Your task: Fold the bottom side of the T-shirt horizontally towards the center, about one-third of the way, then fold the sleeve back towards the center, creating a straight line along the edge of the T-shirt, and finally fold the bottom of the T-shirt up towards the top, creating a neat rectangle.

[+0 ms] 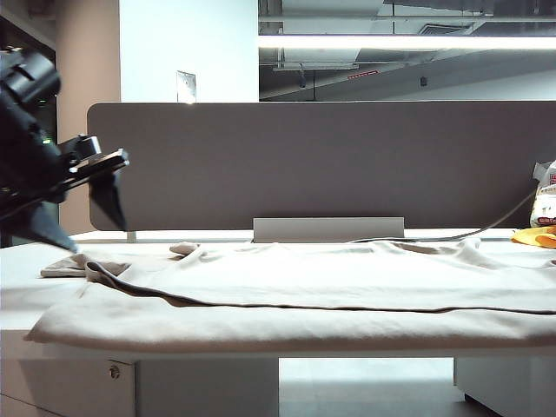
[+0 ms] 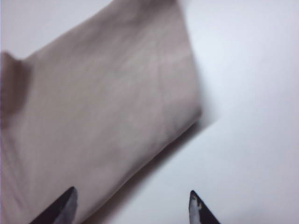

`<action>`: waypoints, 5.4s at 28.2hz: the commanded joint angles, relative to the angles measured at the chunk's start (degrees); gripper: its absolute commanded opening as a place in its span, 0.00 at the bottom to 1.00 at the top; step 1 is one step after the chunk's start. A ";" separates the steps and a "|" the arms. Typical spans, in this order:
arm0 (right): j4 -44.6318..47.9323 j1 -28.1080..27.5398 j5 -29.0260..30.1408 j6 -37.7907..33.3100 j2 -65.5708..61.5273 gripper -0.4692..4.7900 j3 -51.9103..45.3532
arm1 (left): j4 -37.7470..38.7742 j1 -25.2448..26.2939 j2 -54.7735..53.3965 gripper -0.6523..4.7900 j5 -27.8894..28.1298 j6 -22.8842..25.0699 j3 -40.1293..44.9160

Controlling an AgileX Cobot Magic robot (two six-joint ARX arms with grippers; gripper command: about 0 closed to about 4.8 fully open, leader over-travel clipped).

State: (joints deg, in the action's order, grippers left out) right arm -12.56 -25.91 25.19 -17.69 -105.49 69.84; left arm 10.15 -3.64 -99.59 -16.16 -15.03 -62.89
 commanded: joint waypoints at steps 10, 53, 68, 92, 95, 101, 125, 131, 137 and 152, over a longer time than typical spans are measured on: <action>-3.39 -0.04 -0.31 1.73 -8.79 0.66 9.68 | 7.41 2.03 -10.05 0.79 1.09 2.36 -16.13; -0.07 3.69 -1.88 2.93 -15.19 0.17 13.64 | 11.15 5.92 -21.11 0.12 2.75 6.45 -21.86; -1.01 3.80 5.29 2.91 -14.25 0.09 17.46 | 17.59 1.31 -21.09 0.11 0.28 8.96 -32.74; -6.91 17.11 11.41 2.51 -13.77 0.09 24.96 | 17.14 -12.74 -21.16 0.11 -1.62 9.03 -35.54; -7.15 18.99 11.41 2.47 -13.79 0.09 24.96 | 16.68 -13.00 -21.22 0.11 -2.45 8.55 -35.54; -8.00 21.73 11.41 2.49 -13.79 0.09 24.96 | 15.82 -13.38 -21.24 0.11 -3.52 8.37 -35.54; -9.57 25.11 24.46 -2.89 -13.77 0.87 24.96 | 11.80 -14.03 -21.22 0.89 -11.06 4.48 -35.56; -10.36 27.26 24.48 -2.89 -13.75 0.86 24.96 | 12.61 -14.01 -21.22 0.89 -11.08 4.50 -35.56; -15.74 26.43 22.16 -0.37 -13.22 0.60 24.94 | 15.54 -13.73 -20.92 0.80 -9.79 6.62 -35.54; -24.44 25.42 15.32 12.81 -2.47 0.19 18.64 | 5.40 -13.60 -3.91 0.25 -4.11 8.90 -17.62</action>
State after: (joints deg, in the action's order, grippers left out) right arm -38.20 -0.43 40.53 -5.15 -109.32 90.00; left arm 18.37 -17.34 -105.38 -21.43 -5.04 -83.13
